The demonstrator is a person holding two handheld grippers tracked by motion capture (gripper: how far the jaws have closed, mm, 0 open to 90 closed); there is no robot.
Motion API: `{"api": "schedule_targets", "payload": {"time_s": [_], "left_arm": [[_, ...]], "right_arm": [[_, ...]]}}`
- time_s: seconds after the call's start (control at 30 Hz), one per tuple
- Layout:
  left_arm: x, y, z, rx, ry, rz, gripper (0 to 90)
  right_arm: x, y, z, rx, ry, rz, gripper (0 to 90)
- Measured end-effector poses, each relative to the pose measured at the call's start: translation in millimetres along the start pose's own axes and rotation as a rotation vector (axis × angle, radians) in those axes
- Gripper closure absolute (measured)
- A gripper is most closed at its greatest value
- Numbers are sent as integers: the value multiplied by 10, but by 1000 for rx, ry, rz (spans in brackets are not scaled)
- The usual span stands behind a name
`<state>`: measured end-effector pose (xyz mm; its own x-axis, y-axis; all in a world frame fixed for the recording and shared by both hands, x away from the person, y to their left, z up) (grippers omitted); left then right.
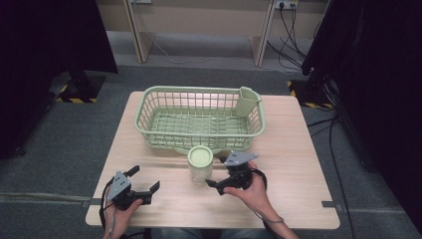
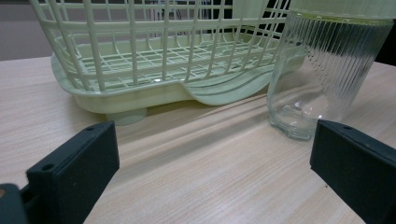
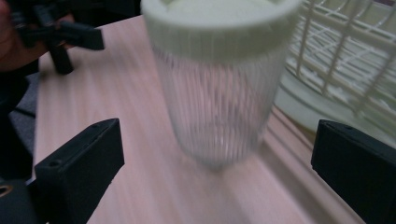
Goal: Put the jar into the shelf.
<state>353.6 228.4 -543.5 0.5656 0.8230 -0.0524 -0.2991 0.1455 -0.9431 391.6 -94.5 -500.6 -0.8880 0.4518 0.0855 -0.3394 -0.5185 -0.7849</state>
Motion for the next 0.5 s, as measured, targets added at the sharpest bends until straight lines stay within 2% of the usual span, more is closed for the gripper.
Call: {"api": "schedule_targets", "payload": {"time_s": [0.07, 0.1, 0.2, 0.27, 0.37, 0.5], "left_arm": [[-6, 0, -2, 0, -4, -5, 8], [-6, 0, -3, 2, -7, -7, 8], [-5, 0, -5, 5, -13, -8, 7], [-3, 0, -4, 4, -14, -5, 8], [-2, 0, -4, 3, -13, -3, 7], [-3, 0, -4, 4, -12, -6, 7]], "right_arm": [[-22, 150, 204, -5, 16, -15, 25], [-22, 150, 204, -5, 16, -15, 25], [-30, 342, 457, -12, 35, -30, 26], [-21, 434, 565, -5, 46, -31, 26], [-4, 494, 662, -3, 60, -34, 26], [39, 459, 709, -14, 65, -19, 26]]}}
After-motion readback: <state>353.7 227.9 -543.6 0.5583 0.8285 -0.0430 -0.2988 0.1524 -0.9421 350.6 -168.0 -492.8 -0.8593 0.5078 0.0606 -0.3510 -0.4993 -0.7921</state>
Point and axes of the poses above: each handheld gripper's, and its own axes: z roughly backward along the jaws, y roughly out of its underside, x roughly to its left, the point moved 5 cm from there along -z, roughly forward along the jaws, and after that the axes turned 6 degrees about x, right-handed, at the moved point
